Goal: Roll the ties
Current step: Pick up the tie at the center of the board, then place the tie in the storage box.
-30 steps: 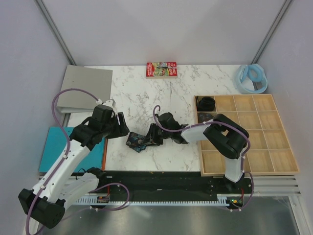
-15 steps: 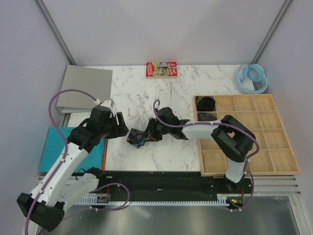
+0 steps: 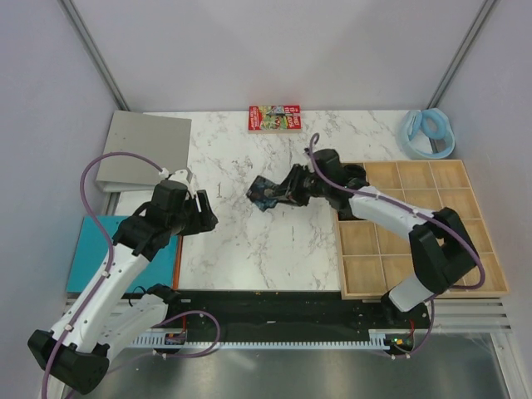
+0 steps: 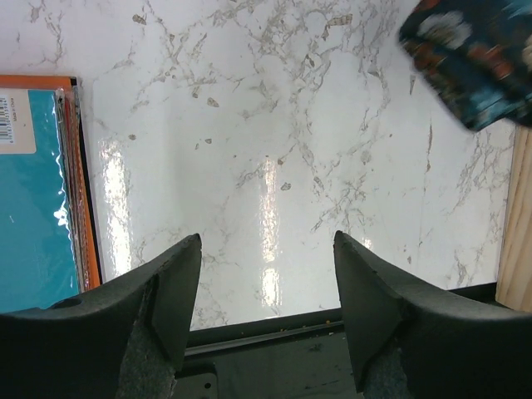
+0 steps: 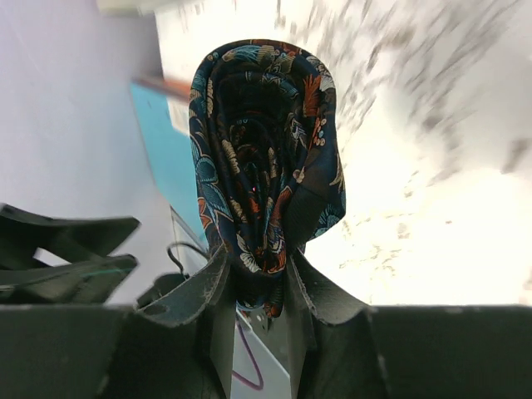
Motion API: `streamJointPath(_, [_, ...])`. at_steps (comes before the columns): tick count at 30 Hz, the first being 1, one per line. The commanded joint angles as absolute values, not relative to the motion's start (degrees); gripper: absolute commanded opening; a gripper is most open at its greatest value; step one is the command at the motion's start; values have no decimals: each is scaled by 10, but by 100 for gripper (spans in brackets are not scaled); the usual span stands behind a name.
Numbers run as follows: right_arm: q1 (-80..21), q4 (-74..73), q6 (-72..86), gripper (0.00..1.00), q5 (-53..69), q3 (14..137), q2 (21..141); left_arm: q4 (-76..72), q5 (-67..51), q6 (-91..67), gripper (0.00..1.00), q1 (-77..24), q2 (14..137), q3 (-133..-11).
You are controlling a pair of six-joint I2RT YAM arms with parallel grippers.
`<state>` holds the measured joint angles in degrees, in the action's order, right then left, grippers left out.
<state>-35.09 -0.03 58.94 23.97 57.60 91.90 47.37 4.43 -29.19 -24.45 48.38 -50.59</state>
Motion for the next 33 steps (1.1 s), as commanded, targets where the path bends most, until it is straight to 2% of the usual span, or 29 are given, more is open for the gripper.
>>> streamJointPath(1, [-252,-71,546,0,279,604,839,454,52,-273,72,-240,476,-503])
streamJointPath(7, [-101,-119,518,0,342,598,796,452,48,-272,72,-240,475,-502])
streamJointPath(16, [99,-170,480,0,409,600,795,449,44,-271,72,-240,475,-501])
streamJointPath(25, [218,-221,427,0,417,627,826,446,40,-269,72,-240,473,-499])
streamJointPath(33, [240,-223,423,0,407,631,869,447,40,-268,72,-240,476,-499])
